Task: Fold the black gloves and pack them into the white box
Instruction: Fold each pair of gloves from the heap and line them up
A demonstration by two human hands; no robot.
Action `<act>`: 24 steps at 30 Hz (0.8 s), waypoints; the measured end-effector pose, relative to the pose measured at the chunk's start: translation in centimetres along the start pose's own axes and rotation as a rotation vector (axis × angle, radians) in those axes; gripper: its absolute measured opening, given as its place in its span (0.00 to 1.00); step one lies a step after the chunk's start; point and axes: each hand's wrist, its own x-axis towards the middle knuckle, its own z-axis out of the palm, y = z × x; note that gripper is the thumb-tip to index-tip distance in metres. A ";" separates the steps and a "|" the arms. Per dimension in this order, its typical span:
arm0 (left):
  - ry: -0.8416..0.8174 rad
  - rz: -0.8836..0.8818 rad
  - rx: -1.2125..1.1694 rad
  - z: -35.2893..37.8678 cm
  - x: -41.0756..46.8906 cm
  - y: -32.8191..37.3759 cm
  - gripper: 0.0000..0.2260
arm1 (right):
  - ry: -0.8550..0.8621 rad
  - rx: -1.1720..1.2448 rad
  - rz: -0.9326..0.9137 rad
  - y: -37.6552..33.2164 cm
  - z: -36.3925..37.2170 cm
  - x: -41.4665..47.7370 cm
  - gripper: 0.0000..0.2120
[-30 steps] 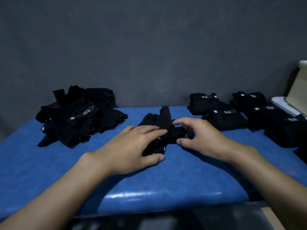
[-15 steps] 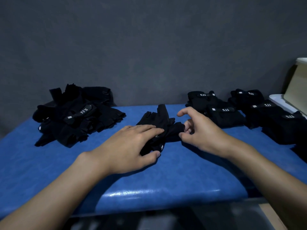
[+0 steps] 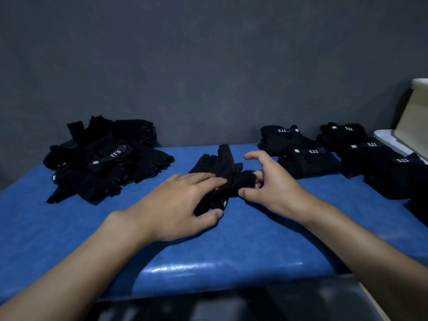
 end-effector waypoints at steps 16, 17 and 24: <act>-0.043 -0.048 0.101 0.7 0.2 0.3 0.35 | -0.006 -0.213 -0.034 0.1 -1.4 -0.5 0.20; -0.043 -0.044 0.104 0.7 0.2 0.3 0.35 | 0.003 -0.240 -0.058 0.2 -1.3 -0.5 0.21; 0.176 -0.038 -0.241 -0.6 1.1 -0.4 0.25 | 0.201 -0.287 -0.444 -1.7 -0.2 -1.0 0.14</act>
